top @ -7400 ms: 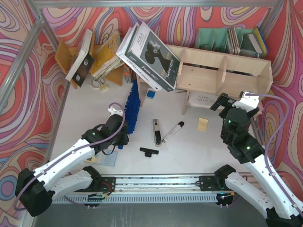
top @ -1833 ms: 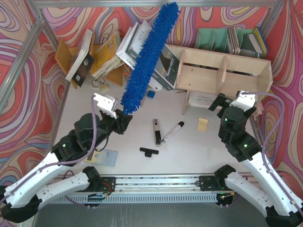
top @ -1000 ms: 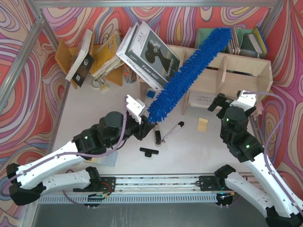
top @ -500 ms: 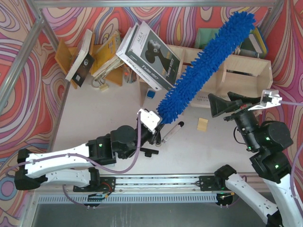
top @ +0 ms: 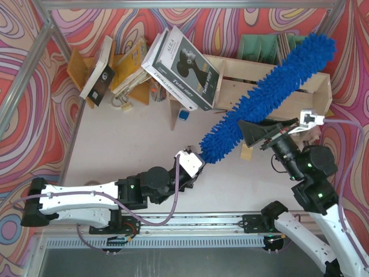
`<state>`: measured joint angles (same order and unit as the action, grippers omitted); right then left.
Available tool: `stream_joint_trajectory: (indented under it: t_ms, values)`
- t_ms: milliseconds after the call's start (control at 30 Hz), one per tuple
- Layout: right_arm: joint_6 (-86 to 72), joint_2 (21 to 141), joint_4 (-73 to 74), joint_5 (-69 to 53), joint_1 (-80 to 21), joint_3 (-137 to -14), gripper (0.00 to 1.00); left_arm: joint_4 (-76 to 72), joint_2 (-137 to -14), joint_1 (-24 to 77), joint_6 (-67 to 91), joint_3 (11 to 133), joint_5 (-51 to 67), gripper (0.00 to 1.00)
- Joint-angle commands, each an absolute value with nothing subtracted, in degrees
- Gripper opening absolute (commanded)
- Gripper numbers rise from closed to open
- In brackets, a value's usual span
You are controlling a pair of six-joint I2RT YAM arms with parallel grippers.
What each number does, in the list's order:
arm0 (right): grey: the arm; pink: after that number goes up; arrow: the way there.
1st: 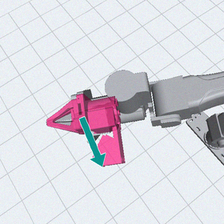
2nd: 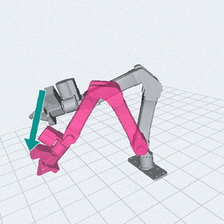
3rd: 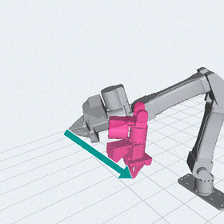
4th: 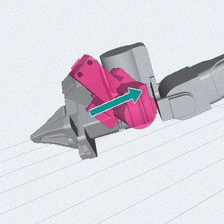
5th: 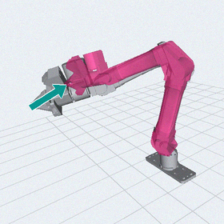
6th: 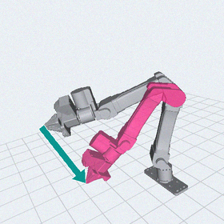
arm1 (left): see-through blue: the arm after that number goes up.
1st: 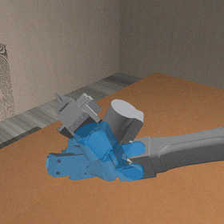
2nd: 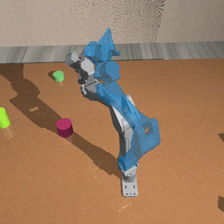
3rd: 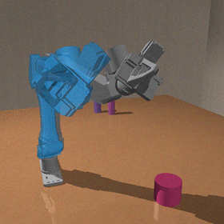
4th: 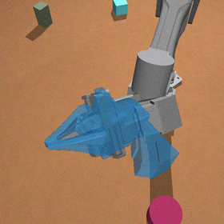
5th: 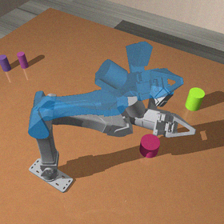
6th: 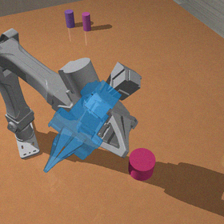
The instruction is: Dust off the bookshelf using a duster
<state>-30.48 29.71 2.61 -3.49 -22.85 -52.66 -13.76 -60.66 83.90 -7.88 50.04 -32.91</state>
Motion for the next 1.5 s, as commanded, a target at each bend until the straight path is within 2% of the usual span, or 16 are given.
stream_joint_trajectory:
  t_ms: [0,233,433,667,800,1000,1267,1433,1467]
  values:
    - [-35.43,32.60,-2.54,-6.19,-22.60,-51.99,0.99,-22.21,-60.35,85.28,-10.05,48.34,-33.22,0.00]
    - [-35.99,34.34,-2.42,-5.07,-22.59,-51.81,0.99,-24.21,-61.85,86.76,-9.68,46.56,-31.49,0.00]
    - [-36.16,29.49,-1.42,5.50,-22.64,-49.97,0.99,-24.81,-64.37,87.11,-10.38,44.70,-31.87,0.00]
    - [-34.87,28.45,-1.64,7.98,-22.68,-50.15,0.98,-24.88,-65.68,87.83,-10.71,44.40,-30.68,0.00]
    - [-34.64,29.00,-1.56,7.81,-22.65,-50.41,0.93,-24.62,-66.41,88.11,-11.18,44.80,-30.49,0.00]
    - [-34.78,28.85,-1.16,8.21,-22.65,-50.50,0.76,-24.09,-66.71,88.24,-10.38,44.95,-31.46,0.00]
    - [-39.08,27.20,1.92,14.53,-22.67,-49.87,0.23,-23.59,-66.17,88.31,-8.57,45.00,-36.31,0.15]
    - [-41.95,25.70,4.16,17.66,-22.59,-49.68,0.18,-23.35,-64.54,88.24,-7.39,44.29,-41.13,0.29]
    - [-42.56,25.36,4.61,18.26,-22.59,-49.66,0.17,-23.31,-64.16,88.26,-7.49,44.10,-41.93,0.41]
